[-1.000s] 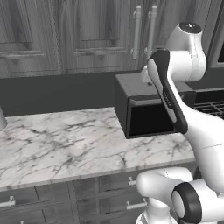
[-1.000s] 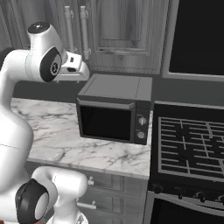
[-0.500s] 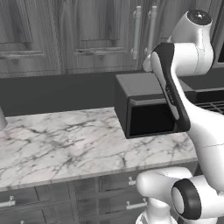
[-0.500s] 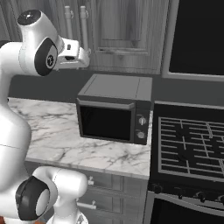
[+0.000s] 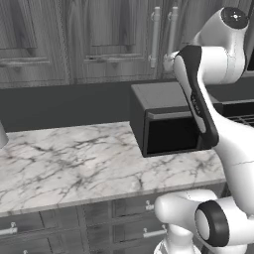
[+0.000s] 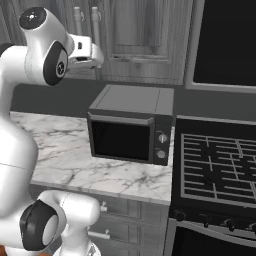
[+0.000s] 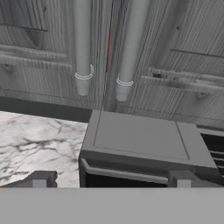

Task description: Move the bowls from the cabinet to the plates on the dining table.

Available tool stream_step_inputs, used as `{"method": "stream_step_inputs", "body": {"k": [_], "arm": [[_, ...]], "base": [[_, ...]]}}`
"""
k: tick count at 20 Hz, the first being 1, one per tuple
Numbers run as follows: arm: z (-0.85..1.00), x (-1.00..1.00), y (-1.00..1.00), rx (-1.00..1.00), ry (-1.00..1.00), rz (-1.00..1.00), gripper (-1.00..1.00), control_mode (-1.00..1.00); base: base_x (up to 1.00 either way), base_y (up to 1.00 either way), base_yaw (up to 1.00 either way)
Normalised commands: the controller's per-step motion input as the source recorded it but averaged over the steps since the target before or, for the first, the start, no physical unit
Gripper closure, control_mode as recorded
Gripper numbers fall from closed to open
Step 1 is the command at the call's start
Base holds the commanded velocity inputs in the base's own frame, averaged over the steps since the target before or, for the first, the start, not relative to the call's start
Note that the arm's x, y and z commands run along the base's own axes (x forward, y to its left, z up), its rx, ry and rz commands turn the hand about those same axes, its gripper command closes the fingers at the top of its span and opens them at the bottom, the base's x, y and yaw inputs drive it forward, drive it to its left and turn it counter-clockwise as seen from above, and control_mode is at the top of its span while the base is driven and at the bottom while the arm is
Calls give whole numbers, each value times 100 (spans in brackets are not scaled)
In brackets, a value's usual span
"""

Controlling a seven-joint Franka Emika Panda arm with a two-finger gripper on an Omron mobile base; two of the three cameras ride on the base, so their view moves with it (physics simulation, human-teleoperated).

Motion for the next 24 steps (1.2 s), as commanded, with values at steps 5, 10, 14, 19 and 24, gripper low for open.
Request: {"method": "stream_step_inputs", "body": {"k": [5, 10, 14, 19, 24], "arm": [[14, 21, 0, 0, -15, 3, -100, -100], [6, 26, 0, -1, -11, 0, -100, -100], [0, 27, 0, -4, -10, 0, -100, -100], [0, 32, 0, -2, -6, 0, -100, -100], [0, 44, -1, 0, 0, -2, -100, -100]], "base": [[0, 0, 0], [0, 0, 0], [0, 0, 0], [0, 0, 0], [0, 0, 0]]}}
